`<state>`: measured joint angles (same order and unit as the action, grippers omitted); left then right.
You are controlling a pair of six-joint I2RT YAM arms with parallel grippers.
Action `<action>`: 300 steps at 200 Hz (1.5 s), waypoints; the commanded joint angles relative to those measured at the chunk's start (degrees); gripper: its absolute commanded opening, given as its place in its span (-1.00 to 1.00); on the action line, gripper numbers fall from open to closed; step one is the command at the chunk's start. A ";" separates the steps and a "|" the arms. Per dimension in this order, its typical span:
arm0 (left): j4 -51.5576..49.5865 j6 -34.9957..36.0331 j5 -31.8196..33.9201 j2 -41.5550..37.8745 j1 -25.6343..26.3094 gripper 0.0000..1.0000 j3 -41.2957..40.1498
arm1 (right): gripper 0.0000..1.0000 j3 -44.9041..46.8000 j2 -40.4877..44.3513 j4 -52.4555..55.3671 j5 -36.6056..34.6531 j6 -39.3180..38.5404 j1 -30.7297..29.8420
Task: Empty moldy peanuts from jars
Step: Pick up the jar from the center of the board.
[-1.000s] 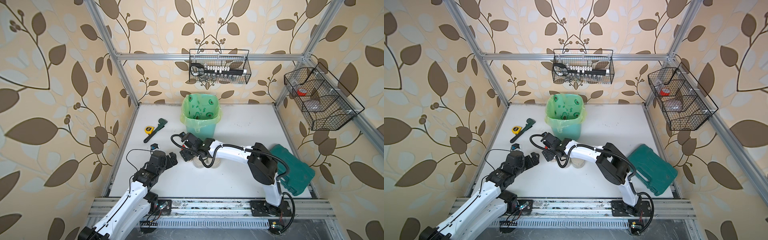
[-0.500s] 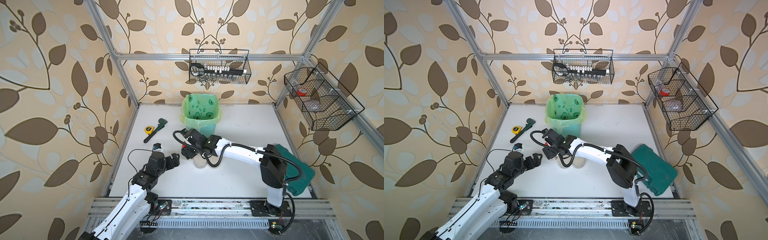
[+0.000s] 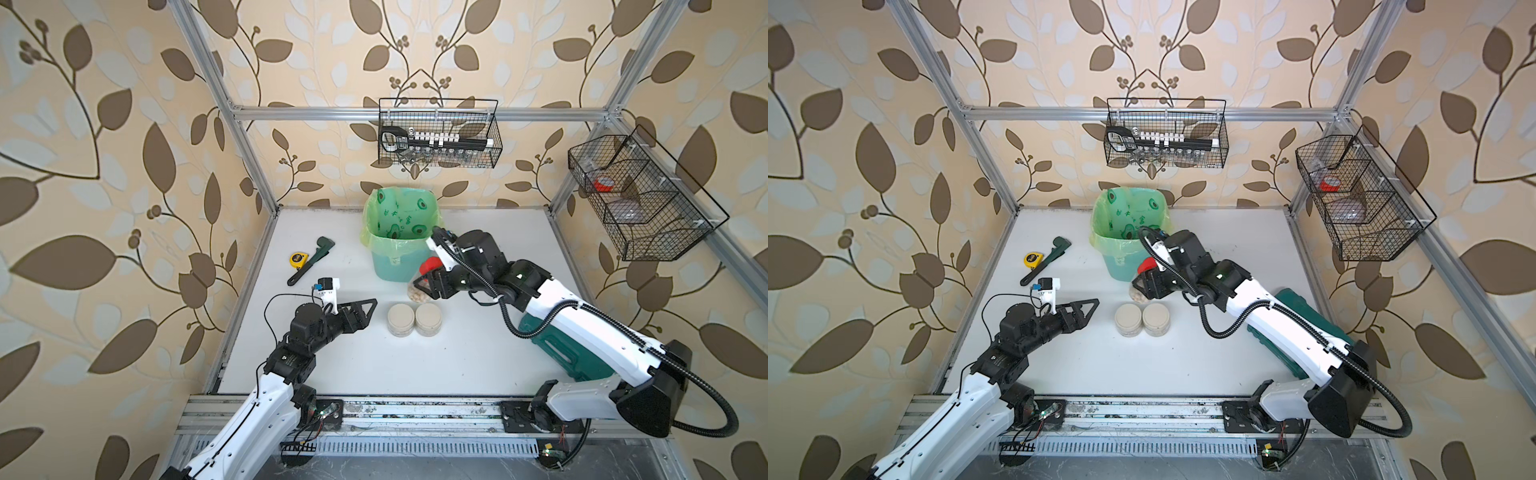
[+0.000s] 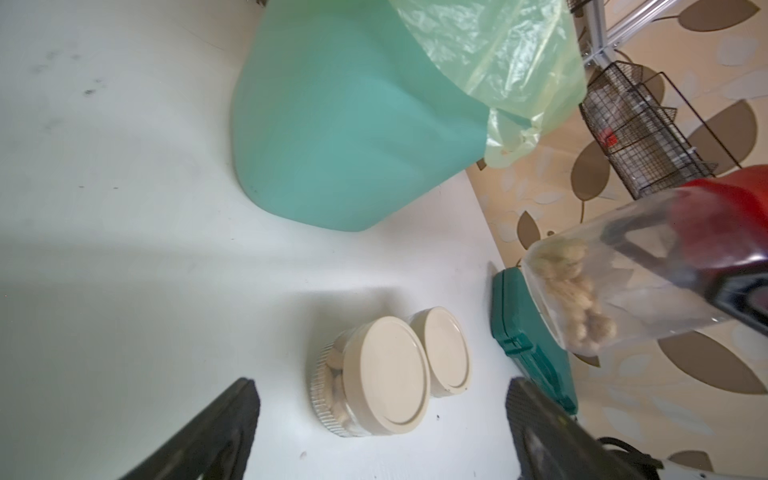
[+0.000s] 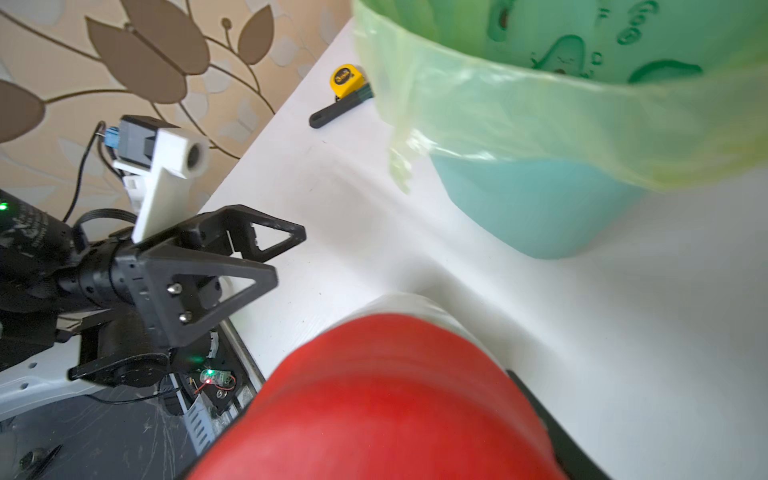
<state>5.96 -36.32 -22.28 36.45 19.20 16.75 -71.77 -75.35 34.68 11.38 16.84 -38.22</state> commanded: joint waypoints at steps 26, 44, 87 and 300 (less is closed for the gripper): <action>12.01 7.60 -13.40 6.18 6.52 0.97 9.04 | 0.00 0.90 6.22 10.12 6.45 -3.51 4.30; 11.77 11.60 -12.85 8.29 9.98 0.97 11.75 | 0.01 -0.79 6.69 12.34 11.92 -4.00 5.46; 2.54 20.12 -12.33 10.87 14.09 0.97 18.82 | 0.02 -7.46 5.88 17.55 19.39 -5.74 5.75; 5.27 19.00 -28.14 22.94 23.19 0.94 27.08 | 0.02 -11.84 -1.46 13.32 37.73 -7.08 0.16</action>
<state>8.97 -17.65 -47.66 58.65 41.34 40.82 -81.80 -76.27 50.50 46.15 9.45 -37.36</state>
